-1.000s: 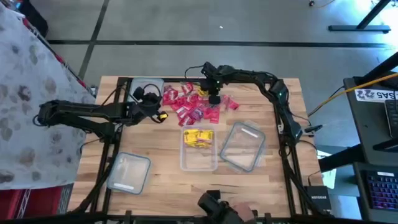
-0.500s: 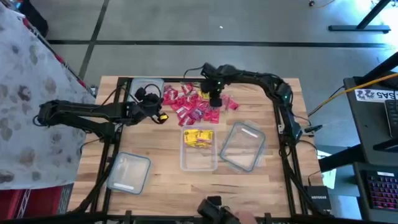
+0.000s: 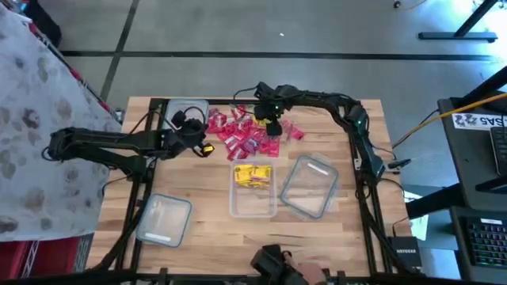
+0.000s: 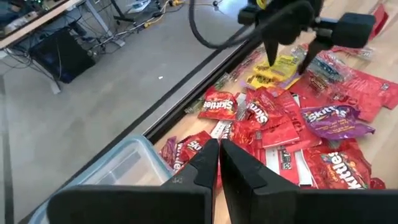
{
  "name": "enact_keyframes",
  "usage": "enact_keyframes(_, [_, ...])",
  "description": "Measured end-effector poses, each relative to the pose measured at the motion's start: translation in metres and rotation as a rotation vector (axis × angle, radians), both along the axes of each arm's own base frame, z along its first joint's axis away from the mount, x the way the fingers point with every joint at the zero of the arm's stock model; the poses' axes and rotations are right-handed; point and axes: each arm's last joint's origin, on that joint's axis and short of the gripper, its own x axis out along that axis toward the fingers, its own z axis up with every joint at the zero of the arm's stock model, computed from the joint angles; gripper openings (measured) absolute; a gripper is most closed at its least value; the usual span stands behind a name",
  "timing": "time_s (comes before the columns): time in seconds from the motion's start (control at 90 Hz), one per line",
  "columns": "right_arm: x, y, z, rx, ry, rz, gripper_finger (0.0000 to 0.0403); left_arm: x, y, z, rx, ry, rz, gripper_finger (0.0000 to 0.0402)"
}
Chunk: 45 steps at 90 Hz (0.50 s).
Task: Sort candy
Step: Put the yellow candy into the right transparent bin
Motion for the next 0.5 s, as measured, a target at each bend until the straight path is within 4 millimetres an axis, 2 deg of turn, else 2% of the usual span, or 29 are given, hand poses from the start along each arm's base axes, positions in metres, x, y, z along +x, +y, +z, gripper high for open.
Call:
enact_keyframes(0.1, [-0.0011, -0.0005, -0.0019, 0.002, 0.013, -0.001, 0.0219, 0.0000, -0.0001, 0.0000, -0.002, -0.003, 0.001, 0.0000])
enact_keyframes(0.178, [-0.0012, 0.0001, -0.0027, 0.004, 0.020, 0.000, 0.0183, -0.0001, -0.0002, -0.0003, -0.006, -0.003, 0.000, 0.0000])
enact_keyframes(0.4, [-0.0039, 0.0008, -0.0034, -0.020, 0.071, -0.014, 0.0024, -0.0002, -0.0007, -0.0006, -0.019, -0.018, 0.009, 0.0000])
enact_keyframes(0.5, [-0.0036, 0.0058, 0.0000, -0.060, 0.114, -0.036, 0.0014, -0.0003, -0.0007, -0.0006, -0.021, -0.021, 0.010, 0.0000])
